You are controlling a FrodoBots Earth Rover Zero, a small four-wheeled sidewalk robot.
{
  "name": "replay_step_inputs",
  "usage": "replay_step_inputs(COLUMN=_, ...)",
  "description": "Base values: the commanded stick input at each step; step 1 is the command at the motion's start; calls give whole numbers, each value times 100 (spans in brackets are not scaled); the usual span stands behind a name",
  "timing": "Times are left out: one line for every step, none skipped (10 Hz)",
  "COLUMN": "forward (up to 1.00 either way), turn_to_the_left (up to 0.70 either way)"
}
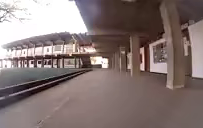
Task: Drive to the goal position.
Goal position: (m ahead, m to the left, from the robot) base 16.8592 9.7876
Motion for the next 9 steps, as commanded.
replay_step_inputs(forward=50, turn_to_the_left=0)
replay_step_inputs(forward=50, turn_to_the_left=0)
replay_step_inputs(forward=50, turn_to_the_left=0)
replay_step_inputs(forward=50, turn_to_the_left=0)
replay_step_inputs(forward=50, turn_to_the_left=0)
replay_step_inputs(forward=50, turn_to_the_left=0)
replay_step_inputs(forward=50, turn_to_the_left=0)
replay_step_inputs(forward=50, turn_to_the_left=0)
replay_step_inputs(forward=50, turn_to_the_left=0)
